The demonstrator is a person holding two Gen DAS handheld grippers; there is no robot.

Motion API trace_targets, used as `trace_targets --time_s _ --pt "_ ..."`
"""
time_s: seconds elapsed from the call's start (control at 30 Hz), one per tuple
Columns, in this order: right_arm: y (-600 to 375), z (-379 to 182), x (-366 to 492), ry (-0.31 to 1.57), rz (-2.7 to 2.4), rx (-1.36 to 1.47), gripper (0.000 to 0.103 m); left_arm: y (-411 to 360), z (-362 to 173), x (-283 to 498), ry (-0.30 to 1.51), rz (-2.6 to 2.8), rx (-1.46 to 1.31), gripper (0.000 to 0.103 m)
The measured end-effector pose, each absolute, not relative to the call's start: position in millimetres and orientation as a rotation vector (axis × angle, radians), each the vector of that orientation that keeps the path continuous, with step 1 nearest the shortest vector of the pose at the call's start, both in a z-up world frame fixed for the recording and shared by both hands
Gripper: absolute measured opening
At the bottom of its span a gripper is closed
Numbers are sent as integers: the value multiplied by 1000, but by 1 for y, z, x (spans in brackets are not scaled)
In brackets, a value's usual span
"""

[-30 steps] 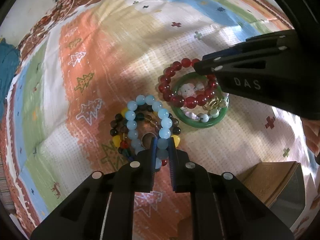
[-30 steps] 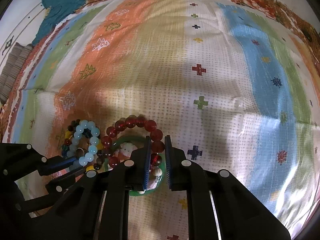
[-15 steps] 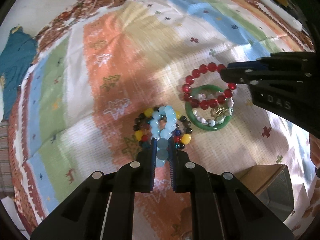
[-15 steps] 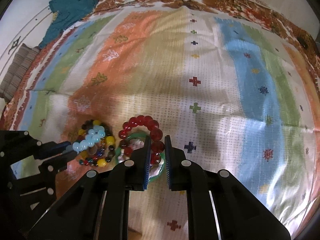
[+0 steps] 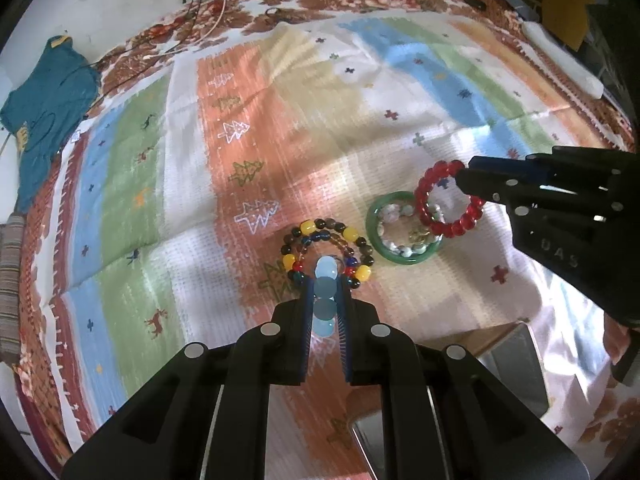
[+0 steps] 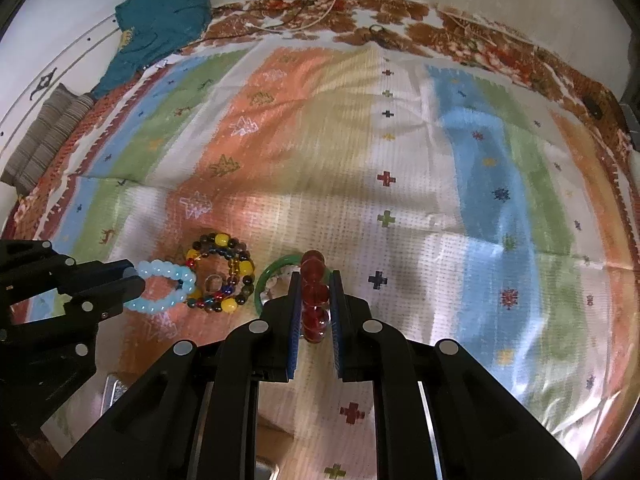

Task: Organize jewelry
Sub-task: 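Lift both held bracelets and carry them over the silver tin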

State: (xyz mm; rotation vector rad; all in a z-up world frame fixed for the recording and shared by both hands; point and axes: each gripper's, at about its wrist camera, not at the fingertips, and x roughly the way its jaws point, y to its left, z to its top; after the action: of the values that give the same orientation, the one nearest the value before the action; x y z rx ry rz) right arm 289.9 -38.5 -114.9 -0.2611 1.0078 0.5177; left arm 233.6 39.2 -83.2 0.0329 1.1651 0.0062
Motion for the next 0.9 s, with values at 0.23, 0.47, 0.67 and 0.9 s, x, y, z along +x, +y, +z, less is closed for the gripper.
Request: trace_targets --time_s 0.23,0.47,0.67,0.9 --pt "-42 -96 268 949 539 -249 14 37 -68 217 1134 2 15 11" --pt "-47 -95 256 938 550 -256 14 36 -51 204 1094 -2 -19 11" --pt "-54 -86 244 926 552 -236 14 32 -40 192 1067 -12 -30 11" --pt "-58 -72 220 892 566 -227 14 30 -28 179 1035 -29 -59 11"
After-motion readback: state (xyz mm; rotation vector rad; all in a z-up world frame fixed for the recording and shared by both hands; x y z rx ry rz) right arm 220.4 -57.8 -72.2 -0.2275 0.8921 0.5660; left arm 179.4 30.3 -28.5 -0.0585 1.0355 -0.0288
